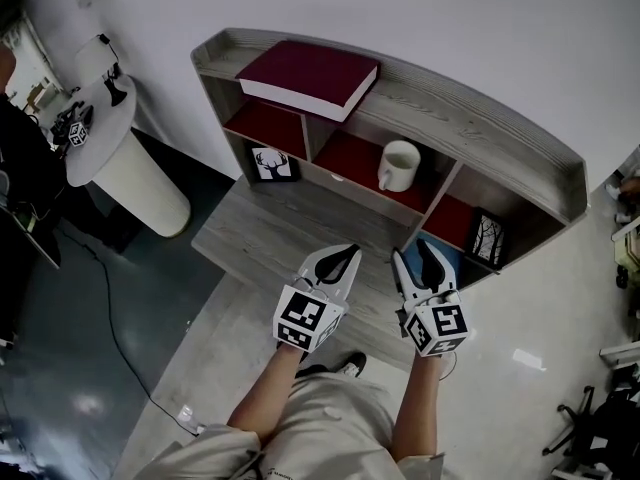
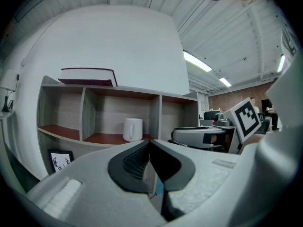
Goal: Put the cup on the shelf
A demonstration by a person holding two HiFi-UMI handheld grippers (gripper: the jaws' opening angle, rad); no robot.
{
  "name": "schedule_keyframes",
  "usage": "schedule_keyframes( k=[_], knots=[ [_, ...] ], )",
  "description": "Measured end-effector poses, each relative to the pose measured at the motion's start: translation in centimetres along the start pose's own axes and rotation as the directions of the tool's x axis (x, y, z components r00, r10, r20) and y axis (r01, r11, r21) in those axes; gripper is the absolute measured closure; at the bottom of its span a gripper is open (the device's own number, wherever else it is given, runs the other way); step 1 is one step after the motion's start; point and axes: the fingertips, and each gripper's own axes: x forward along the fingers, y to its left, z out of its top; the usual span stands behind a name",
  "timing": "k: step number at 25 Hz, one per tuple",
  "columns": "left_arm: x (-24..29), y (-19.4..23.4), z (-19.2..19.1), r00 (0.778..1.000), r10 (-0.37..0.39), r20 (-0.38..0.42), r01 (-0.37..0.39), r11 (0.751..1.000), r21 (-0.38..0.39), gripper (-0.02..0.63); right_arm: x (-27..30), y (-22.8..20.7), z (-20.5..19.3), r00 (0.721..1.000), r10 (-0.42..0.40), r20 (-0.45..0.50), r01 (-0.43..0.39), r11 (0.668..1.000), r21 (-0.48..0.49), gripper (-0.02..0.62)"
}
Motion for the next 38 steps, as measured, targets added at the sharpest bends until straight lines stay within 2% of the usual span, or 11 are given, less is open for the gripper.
schedule_keyframes(
  k=[5,12,18,23,38],
  knots=[
    [-0.8,-0.6,0.5,1.0,-0.021,0.015,0.022,1.0,-0.013,0.595,-1.2,0.4,0.6,0.999,-0.05,-0.001,0.05,0.998,-0.028,0.39],
    [-3.6,-2.2,-0.5,0.998,-0.053,0.014,0.053,0.998,-0.016,0.595,-4.0,2.2,-0.3,0.993,-0.119,0.006,0.119,0.993,-0.024,0.519],
    [-6.5,-3.6,-0.8,0.997,-0.068,0.021,0.068,0.998,0.0,0.595,-6.3,4.2,-0.9,0.99,-0.144,0.011,0.144,0.99,-0.011,0.563],
    [-8.3,-4.0,-1.0,0.997,-0.066,0.031,0.066,0.998,0.001,0.595,-7.6,6.0,-1.5,0.992,-0.127,0.016,0.127,0.992,-0.005,0.58],
    [-10.7,-5.5,-1.7,0.997,-0.073,0.026,0.073,0.997,0.006,0.595,-9.5,8.0,-2.2,0.992,-0.125,-0.004,0.125,0.992,-0.017,0.58]
  ],
)
